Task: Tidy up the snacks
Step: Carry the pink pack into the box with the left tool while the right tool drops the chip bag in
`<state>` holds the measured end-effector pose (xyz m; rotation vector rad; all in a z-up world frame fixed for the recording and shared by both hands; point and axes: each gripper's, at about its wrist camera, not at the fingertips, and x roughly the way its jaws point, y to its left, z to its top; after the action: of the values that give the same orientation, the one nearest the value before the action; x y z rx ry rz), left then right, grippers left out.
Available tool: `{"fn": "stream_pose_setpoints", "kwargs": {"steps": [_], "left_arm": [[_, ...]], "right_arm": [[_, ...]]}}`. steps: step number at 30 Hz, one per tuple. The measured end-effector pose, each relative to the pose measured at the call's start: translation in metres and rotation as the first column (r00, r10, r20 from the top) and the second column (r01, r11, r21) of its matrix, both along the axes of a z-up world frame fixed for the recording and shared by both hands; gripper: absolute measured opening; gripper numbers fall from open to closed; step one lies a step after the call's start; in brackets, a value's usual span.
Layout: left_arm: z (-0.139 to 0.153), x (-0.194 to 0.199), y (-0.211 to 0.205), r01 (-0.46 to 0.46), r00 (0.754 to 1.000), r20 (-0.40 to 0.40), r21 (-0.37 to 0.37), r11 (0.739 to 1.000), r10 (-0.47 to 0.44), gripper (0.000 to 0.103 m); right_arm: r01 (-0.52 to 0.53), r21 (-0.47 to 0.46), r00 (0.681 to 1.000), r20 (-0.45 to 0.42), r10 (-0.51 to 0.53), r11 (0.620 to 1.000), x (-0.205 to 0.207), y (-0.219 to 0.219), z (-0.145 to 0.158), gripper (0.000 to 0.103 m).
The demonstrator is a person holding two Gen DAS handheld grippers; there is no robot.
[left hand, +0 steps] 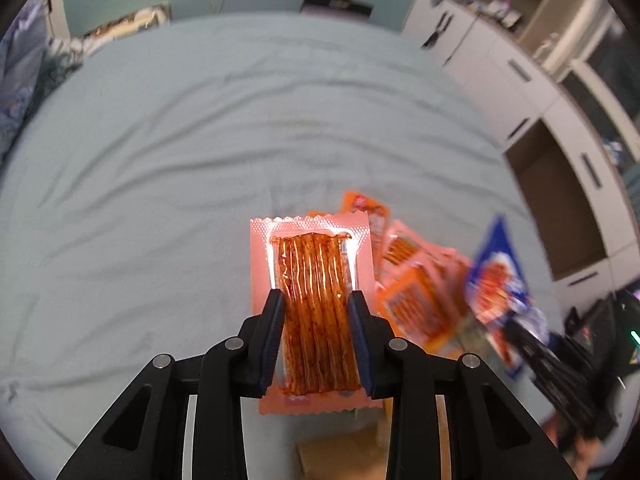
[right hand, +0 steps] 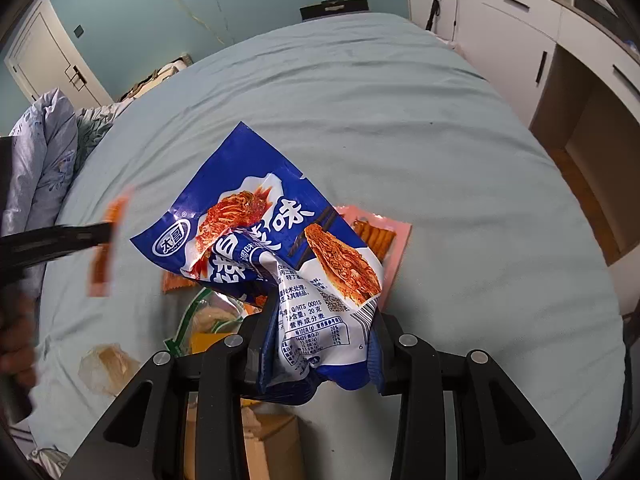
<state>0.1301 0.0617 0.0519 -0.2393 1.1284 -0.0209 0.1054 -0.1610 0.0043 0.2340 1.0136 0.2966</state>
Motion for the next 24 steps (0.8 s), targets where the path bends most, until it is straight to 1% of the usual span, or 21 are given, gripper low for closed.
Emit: {"fn": "stream_pose_setpoints", "kwargs": {"steps": [1,4,6,9,11,13,14,15,16,18,19,21,22,24], "left_arm": [[0.014,-0.018,0.001,0.016,0.999,0.028,-0.014,1.0,-0.016,0.031],[0.037,-0.063,-0.001,0.071,0.994,0.083,-0.075,0.995,-0.064,0.031],[0.041,-0.08,-0.008,0.112,0.989,0.111,-0.105,0.988,-0.1,0.031],[0.045,-0.113,-0.016,0.196,0.974,0.141,-0.141,0.97,-0.176,0.031],[0.038,-0.128,-0.03,0.274,0.956,0.154,-0.168,0.947,-0.249,0.031],[0.026,-0.136,-0.039,0.347,0.932,0.176,-0.165,0.923,-0.318,0.031],[0.02,-0.139,-0.042,0.365,0.925,0.177,-0.172,0.915,-0.336,0.031],[0.011,-0.139,-0.043,0.379,0.92,0.178,-0.192,0.905,-0.348,0.031],[-0.002,-0.139,-0.045,0.39,0.918,0.178,-0.23,0.892,-0.355,0.031],[-0.02,-0.142,-0.047,0.387,0.922,0.138,-0.253,0.887,-0.362,0.031],[-0.028,-0.142,-0.054,0.402,0.916,0.115,-0.234,0.885,-0.385,0.031],[-0.034,-0.143,-0.064,0.443,0.897,0.1,-0.187,0.877,-0.432,0.031],[-0.037,-0.142,-0.07,0.452,0.892,0.086,-0.162,0.877,-0.443,0.032],[-0.041,-0.138,-0.073,0.443,0.896,0.071,-0.093,0.892,-0.437,0.033]], "right_arm": [[0.004,-0.005,1.0,0.005,-0.004,1.0,-0.003,0.0,0.002,0.035],[0.003,-0.017,1.0,0.025,-0.003,1.0,-0.013,0.001,0.005,0.035],[0.005,-0.019,0.999,0.04,-0.004,1.0,-0.02,0.0,0.008,0.035],[0.014,-0.008,0.998,0.067,-0.013,1.0,-0.033,-0.005,0.012,0.035],[0.023,-0.002,0.997,0.077,-0.023,1.0,-0.042,-0.01,0.011,0.035],[0.035,0.005,0.996,0.076,-0.036,0.999,-0.051,-0.015,0.009,0.035],[0.042,0.01,0.997,0.072,-0.042,0.999,-0.057,-0.018,0.007,0.035],[0.046,0.013,0.997,0.069,-0.047,0.999,-0.061,-0.02,0.006,0.035],[0.05,0.014,0.997,0.066,-0.051,0.999,-0.066,-0.021,0.005,0.035],[0.061,0.014,0.996,0.058,-0.062,0.998,-0.075,-0.025,0.004,0.035],[0.067,0.017,0.996,0.055,-0.067,0.998,-0.079,-0.027,0.003,0.035],[0.077,0.03,0.996,0.05,-0.079,0.997,-0.086,-0.031,0.004,0.035],[0.08,0.037,0.996,0.045,-0.081,0.996,-0.087,-0.031,0.005,0.035],[0.078,0.057,0.996,0.034,-0.08,0.995,-0.09,-0.032,0.006,0.035]]}}
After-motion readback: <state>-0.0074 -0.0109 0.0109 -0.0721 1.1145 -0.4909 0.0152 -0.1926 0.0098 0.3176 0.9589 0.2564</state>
